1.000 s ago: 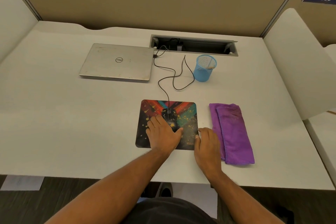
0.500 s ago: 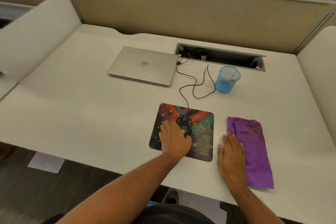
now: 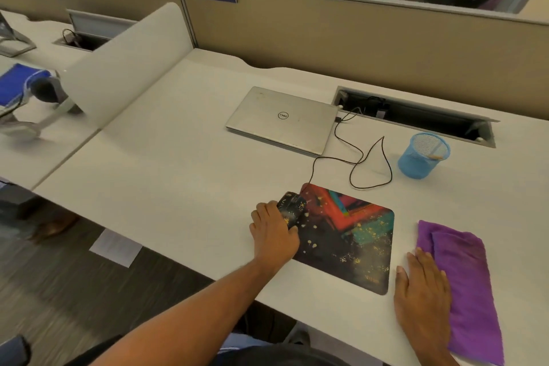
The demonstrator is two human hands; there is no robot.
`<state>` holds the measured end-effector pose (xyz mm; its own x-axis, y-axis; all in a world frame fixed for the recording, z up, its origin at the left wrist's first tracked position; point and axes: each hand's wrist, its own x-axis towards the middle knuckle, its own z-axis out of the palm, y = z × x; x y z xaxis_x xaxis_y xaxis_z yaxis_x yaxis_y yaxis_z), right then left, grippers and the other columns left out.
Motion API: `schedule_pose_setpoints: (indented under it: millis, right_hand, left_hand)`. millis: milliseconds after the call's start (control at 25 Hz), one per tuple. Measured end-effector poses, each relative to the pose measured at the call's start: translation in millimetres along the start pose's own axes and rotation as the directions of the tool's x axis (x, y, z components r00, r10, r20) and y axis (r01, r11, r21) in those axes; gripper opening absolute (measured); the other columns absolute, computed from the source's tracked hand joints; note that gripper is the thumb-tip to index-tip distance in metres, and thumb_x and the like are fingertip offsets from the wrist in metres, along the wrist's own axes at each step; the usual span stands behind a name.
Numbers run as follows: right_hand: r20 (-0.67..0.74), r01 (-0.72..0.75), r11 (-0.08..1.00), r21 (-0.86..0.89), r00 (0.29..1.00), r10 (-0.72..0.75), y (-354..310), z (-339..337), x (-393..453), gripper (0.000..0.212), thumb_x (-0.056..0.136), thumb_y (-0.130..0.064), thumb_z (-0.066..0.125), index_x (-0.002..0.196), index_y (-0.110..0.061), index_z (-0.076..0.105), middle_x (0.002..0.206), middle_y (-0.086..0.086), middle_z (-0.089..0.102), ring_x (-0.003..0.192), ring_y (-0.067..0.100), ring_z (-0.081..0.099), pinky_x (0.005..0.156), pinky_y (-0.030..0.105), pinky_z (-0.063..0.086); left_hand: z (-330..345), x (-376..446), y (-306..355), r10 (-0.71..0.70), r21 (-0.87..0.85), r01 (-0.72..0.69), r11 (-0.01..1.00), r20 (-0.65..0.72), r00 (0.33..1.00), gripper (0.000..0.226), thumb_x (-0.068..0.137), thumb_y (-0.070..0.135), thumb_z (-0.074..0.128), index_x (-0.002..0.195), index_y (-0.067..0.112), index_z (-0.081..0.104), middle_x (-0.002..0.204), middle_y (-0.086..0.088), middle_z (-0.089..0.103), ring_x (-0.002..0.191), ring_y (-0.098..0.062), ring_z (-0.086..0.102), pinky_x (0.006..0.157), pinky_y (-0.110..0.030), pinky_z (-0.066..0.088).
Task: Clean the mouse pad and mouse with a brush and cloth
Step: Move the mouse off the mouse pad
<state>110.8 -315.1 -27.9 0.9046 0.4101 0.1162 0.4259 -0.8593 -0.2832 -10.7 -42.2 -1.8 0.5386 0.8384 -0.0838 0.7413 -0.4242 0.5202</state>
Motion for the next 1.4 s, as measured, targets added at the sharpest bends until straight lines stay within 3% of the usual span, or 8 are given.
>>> schedule_pose_setpoints:
  millis: [360,720,960,1160,1280,1400]
  right_hand:
    - [-0.013,0.031,0.997,-0.070,0.999,-0.032,-0.7,3.6,2.2,0.073,0.095,-0.043,0.027,0.130,0.010,0.061,0.143,0.030,0.055,0.133,0.051,0.052,0.111,0.065,0.036]
    - [-0.017,0.002,0.997,-0.074,1.000,-0.003,-4.9,3.8,5.5,0.072,0.092,-0.044,0.029,0.128,0.008,0.063,0.143,0.027,0.057,0.134,0.048,0.051,0.111,0.065,0.036]
    - [0.034,-0.019,0.998,-0.061,0.999,0.021,-6.1,3.2,6.3,0.059,0.091,-0.031,0.043,0.134,0.007,0.060,0.146,0.026,0.054,0.137,0.047,0.048,0.115,0.063,0.034]
    - [0.013,-0.006,0.999,-0.047,1.000,0.006,-0.9,7.4,6.7,0.058,0.092,-0.031,0.044,0.134,0.006,0.060,0.147,0.025,0.054,0.138,0.046,0.048,0.116,0.059,0.031]
    - [-0.002,-0.007,0.999,-0.038,1.000,0.007,1.1,10.3,7.9,0.047,0.102,-0.025,0.046,0.134,0.006,0.060,0.147,0.025,0.054,0.138,0.046,0.049,0.117,0.061,0.030]
    - [-0.002,-0.018,1.000,-0.022,1.000,0.018,1.6,11.4,8.4,0.043,0.102,-0.019,0.051,0.136,0.006,0.059,0.147,0.025,0.054,0.138,0.046,0.049,0.118,0.062,0.031]
  left_hand:
    - [-50.1,50.1,-71.3,-0.137,0.026,0.140,0.990,-0.080,0.987,0.064,0.078,0.027,0.072,0.130,0.012,0.038,0.125,-0.008,0.039,0.114,-0.026,0.038,0.092,-0.040,0.038]
    - [-71.3,81.0,-99.1,-0.188,-0.007,0.188,0.982,-0.071,0.980,0.057,0.080,0.026,0.069,0.127,0.009,0.040,0.126,-0.009,0.038,0.114,-0.029,0.037,0.093,-0.043,0.037]
    - [-71.5,92.8,-98.6,-0.190,0.027,0.191,0.981,-0.046,0.981,0.058,0.080,0.028,0.069,0.127,0.009,0.040,0.127,-0.010,0.038,0.116,-0.030,0.037,0.094,-0.045,0.037]
    - [-71.2,90.8,-102.7,-0.222,0.062,0.226,0.972,-0.057,0.973,0.080,0.073,0.044,0.073,0.135,0.009,0.036,0.130,-0.009,0.037,0.119,-0.030,0.035,0.097,-0.046,0.036]
    - [-71.8,84.8,-99.3,-0.178,0.064,0.187,0.980,-0.126,0.976,0.094,0.071,0.050,0.075,0.141,0.007,0.031,0.133,-0.010,0.035,0.121,-0.030,0.033,0.098,-0.048,0.035]
    - [-69.1,79.3,-84.1,-0.047,0.063,0.062,0.996,-0.208,0.977,0.092,0.074,0.045,0.076,0.144,0.007,0.031,0.133,-0.010,0.037,0.121,-0.029,0.035,0.098,-0.048,0.037]
